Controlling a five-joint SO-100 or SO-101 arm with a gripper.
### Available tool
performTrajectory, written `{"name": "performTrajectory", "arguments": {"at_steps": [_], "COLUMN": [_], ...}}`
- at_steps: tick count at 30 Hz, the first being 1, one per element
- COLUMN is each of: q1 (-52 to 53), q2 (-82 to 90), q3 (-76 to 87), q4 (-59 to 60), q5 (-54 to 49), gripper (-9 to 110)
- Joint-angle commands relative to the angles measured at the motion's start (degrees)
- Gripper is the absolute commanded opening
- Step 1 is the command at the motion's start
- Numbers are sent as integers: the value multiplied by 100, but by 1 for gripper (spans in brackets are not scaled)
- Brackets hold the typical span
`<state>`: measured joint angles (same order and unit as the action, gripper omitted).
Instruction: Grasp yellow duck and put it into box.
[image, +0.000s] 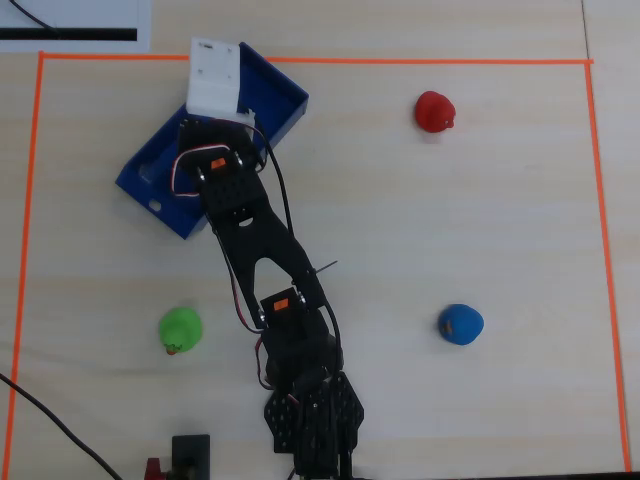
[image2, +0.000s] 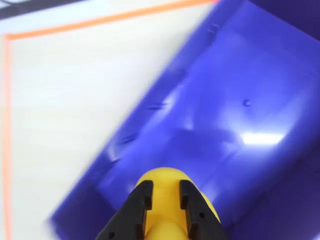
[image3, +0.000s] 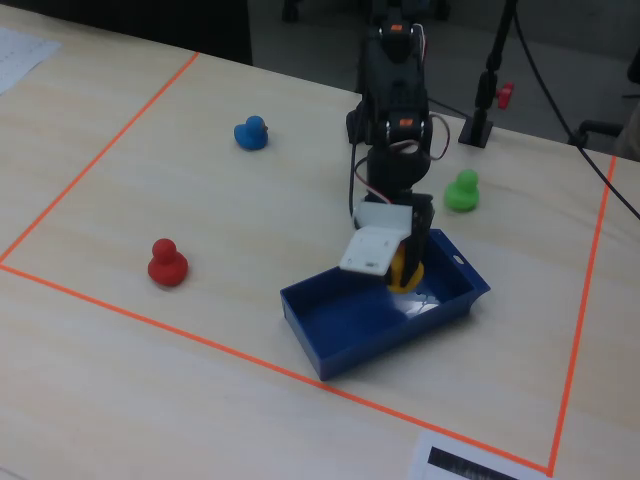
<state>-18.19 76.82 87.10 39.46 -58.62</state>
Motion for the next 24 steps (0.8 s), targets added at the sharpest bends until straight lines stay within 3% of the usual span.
{"name": "performTrajectory", "arguments": {"at_steps": [1,4,9,14,17,19,24], "q1": [237,431,773,1046,1345,1617,2039], "q2": [70,229,729,1204,1995,2733,5449], "q3": [264,510,1195,1582,1758,1846,3771], "q4": [-580,-809,-1863,-2654,-3006,-2575,-598], "q5": [-70,-264,-703,-888,-694,-457,-1028], "gripper": [8,24,27,22,11,0,0]}}
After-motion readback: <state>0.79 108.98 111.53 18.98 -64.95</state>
